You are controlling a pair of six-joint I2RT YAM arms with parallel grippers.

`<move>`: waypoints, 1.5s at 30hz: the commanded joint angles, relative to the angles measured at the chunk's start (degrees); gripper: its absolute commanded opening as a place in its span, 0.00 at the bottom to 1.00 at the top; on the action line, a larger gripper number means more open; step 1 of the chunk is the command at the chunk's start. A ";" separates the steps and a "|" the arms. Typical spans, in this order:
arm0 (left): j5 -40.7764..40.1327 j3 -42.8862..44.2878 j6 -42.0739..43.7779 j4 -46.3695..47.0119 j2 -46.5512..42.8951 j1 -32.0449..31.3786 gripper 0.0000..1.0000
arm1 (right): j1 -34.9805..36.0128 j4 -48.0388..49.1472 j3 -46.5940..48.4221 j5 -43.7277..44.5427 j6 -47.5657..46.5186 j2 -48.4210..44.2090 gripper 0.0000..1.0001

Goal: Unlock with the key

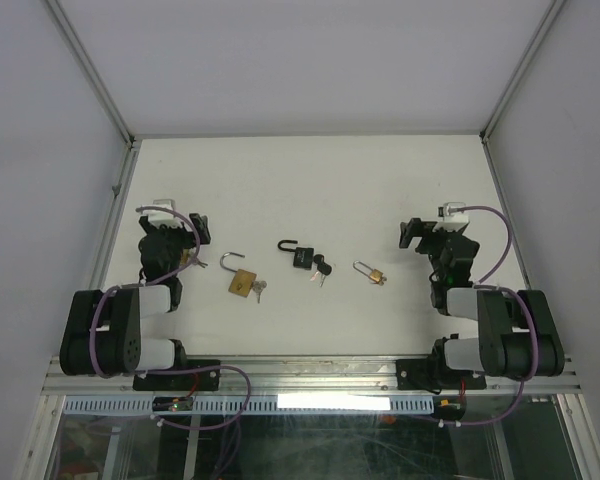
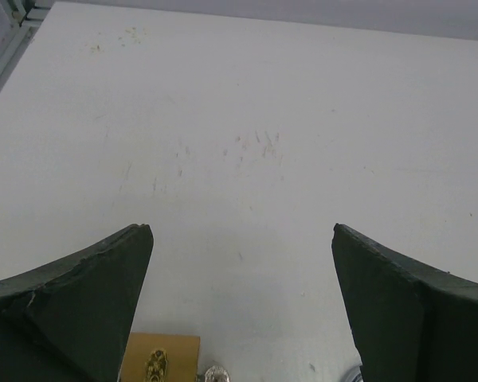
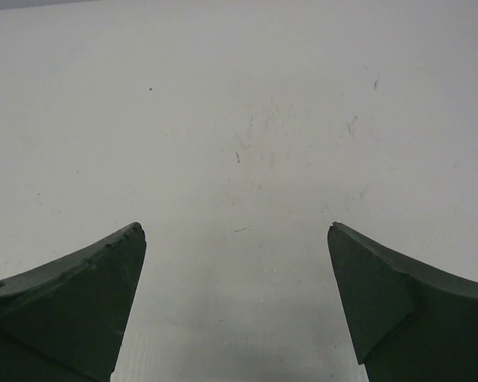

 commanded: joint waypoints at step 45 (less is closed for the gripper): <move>8.42 6.63 0.33 -26.39 -16.99 -0.33 0.99 | -0.12 -24.99 0.34 3.49 11.42 -28.76 1.00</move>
